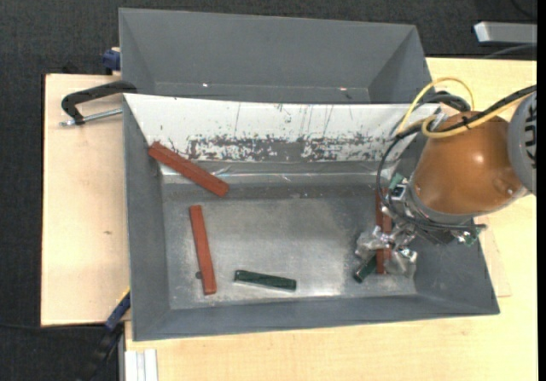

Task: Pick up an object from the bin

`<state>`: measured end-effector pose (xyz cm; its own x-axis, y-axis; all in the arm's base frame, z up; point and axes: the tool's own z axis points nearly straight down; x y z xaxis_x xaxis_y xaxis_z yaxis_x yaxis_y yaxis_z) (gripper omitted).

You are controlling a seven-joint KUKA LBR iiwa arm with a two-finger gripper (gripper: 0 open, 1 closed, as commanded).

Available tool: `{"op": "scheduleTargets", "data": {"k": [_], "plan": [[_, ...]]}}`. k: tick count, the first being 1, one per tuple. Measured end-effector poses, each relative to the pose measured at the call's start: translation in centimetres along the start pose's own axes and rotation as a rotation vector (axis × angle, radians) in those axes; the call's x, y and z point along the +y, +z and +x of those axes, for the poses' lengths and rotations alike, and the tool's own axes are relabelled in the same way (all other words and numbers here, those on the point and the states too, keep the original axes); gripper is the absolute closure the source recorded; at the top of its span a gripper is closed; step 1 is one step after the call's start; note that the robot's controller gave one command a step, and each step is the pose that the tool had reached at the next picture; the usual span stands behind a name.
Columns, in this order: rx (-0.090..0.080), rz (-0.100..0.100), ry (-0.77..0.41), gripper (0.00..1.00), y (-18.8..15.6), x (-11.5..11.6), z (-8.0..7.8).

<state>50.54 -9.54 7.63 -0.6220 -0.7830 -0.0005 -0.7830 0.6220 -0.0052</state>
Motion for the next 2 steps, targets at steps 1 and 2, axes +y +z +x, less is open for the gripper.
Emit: {"op": "scheduleTargets", "data": {"k": [1,2], "plan": [[-0.001,0.000,0.000,1.00,-0.1,0.0,0.0],[-0.004,-0.003,-0.158,1.00,-6.8,0.7,0.3]]}}
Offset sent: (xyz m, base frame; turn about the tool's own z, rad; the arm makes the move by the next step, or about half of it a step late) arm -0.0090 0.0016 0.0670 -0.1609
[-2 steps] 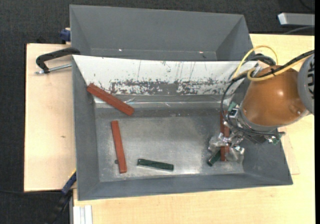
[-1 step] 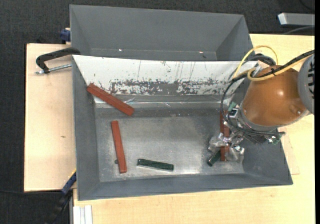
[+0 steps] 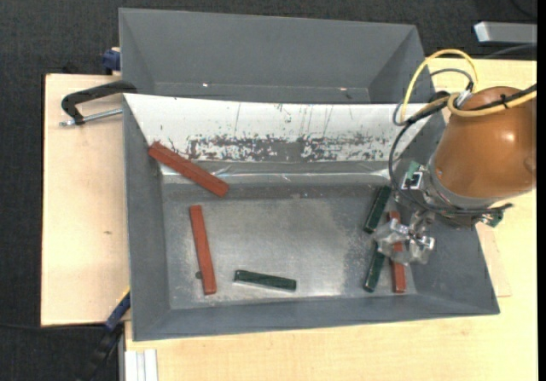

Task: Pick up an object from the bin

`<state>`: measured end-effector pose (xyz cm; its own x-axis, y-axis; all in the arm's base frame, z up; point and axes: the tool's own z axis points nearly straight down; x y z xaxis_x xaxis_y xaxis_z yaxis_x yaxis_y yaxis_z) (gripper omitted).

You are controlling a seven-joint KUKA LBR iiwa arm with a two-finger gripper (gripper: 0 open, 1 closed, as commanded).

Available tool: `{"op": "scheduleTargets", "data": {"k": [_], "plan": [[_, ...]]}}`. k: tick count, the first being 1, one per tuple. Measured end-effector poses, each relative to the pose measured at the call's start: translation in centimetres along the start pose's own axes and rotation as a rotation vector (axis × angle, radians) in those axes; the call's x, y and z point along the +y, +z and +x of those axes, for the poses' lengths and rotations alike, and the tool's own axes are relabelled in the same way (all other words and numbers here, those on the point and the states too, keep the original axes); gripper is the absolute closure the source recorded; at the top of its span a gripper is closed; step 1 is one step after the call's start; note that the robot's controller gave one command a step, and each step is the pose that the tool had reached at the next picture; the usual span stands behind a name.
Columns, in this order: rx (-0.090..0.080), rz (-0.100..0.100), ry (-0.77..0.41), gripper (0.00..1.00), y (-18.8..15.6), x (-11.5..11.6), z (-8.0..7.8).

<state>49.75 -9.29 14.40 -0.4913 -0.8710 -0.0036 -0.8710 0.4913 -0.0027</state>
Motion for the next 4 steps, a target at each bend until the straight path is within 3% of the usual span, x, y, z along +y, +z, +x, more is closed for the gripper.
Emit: {"op": "scheduleTargets", "data": {"k": [1,2,3,4], "plan": [[0.000,0.000,0.000,1.00,0.0,0.0,0.0],[0.000,0.001,-0.013,1.00,4.3,-1.9,-1.4],[0.000,-0.001,-0.024,0.00,7.2,-0.8,-0.5],[0.000,-0.001,-0.024,1.00,7.2,-0.8,-0.5]]}}
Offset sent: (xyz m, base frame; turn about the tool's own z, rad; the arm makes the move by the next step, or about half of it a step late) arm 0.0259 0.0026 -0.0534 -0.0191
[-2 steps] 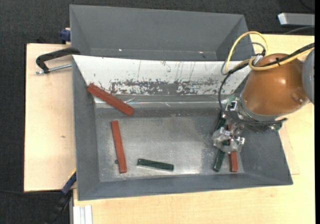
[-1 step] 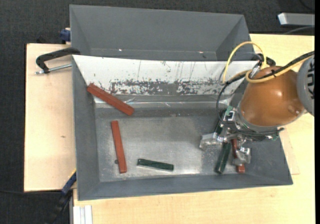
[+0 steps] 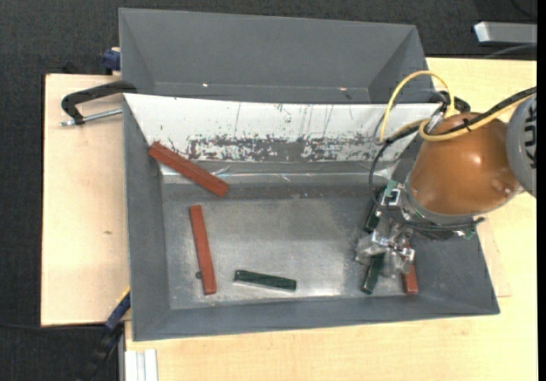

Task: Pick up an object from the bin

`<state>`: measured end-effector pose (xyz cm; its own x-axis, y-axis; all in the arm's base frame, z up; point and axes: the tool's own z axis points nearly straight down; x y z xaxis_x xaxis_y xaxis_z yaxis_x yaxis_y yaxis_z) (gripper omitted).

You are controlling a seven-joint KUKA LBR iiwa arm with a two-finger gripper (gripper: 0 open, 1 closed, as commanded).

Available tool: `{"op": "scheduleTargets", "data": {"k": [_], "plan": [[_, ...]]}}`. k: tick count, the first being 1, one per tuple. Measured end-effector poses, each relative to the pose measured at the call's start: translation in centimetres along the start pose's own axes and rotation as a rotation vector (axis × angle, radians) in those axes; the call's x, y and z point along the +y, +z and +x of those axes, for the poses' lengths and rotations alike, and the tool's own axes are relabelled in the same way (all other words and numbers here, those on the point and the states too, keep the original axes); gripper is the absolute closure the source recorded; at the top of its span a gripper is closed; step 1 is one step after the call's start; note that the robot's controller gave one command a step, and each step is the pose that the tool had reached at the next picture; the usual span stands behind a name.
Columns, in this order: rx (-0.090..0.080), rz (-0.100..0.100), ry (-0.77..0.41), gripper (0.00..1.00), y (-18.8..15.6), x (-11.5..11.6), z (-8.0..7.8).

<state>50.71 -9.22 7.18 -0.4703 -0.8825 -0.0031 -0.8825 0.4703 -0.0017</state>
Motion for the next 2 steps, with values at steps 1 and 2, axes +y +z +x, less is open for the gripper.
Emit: {"op": "scheduleTargets", "data": {"k": [1,2], "plan": [[0.000,0.000,0.000,1.00,0.0,0.0,0.0],[-0.001,0.003,-0.043,1.00,-13.8,-1.7,1.1]]}}
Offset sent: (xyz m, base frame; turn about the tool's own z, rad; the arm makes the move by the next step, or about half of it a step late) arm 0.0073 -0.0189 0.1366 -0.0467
